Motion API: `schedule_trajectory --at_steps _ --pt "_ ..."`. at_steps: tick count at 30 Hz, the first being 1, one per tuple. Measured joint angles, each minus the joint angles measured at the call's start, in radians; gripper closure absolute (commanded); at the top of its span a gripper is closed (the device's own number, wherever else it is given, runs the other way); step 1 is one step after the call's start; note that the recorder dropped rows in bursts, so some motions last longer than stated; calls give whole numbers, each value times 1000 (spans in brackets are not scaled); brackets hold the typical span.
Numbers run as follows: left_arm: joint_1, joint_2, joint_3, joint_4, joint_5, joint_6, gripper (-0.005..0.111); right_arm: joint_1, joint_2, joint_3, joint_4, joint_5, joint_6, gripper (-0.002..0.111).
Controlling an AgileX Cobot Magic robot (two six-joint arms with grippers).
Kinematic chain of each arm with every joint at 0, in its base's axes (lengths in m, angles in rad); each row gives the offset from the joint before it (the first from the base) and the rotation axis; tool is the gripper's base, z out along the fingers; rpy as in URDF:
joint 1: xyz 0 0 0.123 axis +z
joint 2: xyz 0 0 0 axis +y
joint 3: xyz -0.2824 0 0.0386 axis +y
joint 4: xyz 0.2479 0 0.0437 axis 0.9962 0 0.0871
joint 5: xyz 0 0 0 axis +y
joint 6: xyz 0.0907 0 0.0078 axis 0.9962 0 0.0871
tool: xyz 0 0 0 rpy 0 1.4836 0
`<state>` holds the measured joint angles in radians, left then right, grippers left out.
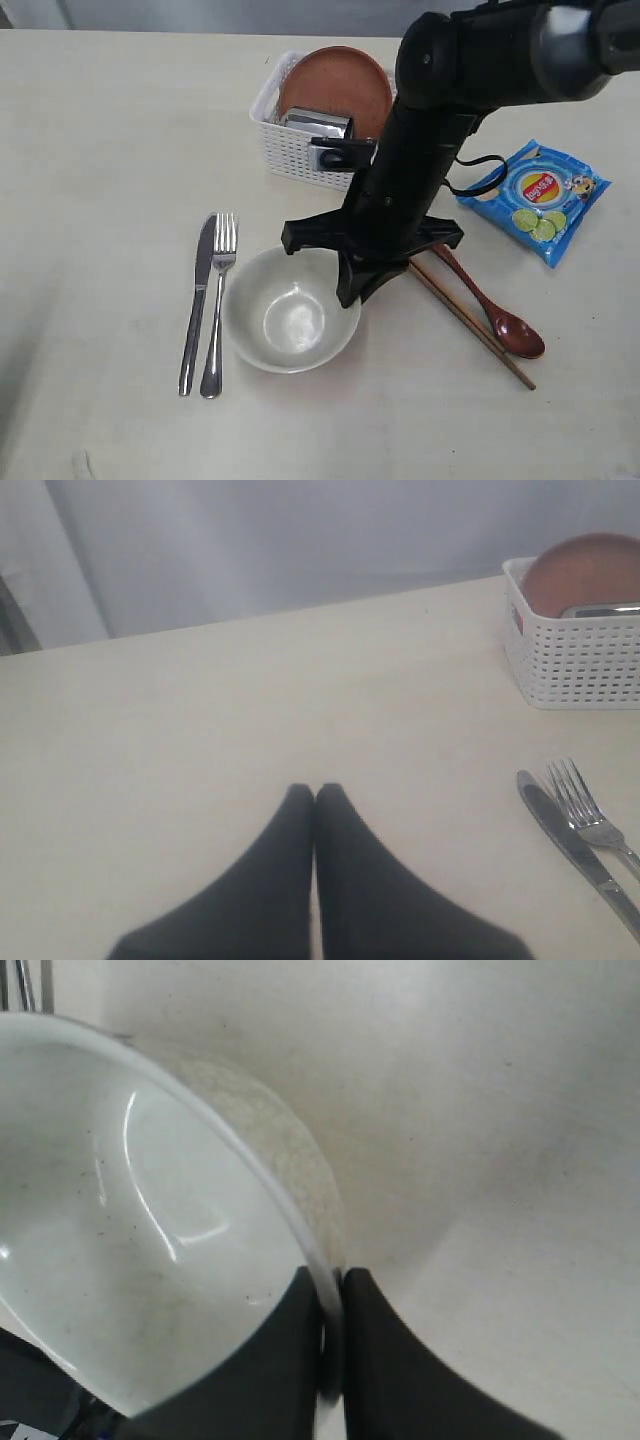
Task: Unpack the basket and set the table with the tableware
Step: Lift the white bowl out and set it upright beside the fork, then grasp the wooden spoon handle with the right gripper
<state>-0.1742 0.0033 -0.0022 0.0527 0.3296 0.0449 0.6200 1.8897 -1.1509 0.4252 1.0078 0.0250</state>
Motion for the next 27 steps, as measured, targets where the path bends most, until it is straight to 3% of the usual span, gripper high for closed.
schedule_trajectory --at_steps 10,12,16,17,23,27 --pt "0 0 0 0 0 0 107 0 0 0 -79 22 29 106" --pt "0 0 0 0 0 0 107 0 0 0 -79 24 31 97" --pt "0 0 0 0 0 0 107 0 0 0 -103 29 31 62" --pt "0 0 0 0 0 0 107 0 0 0 -114 36 31 60" --pt "0 0 0 0 0 0 107 2 -2 -100 -296 192 64 59" --pt "0 0 0 0 0 0 107 -44 -37 -89 -445 198 113 59"
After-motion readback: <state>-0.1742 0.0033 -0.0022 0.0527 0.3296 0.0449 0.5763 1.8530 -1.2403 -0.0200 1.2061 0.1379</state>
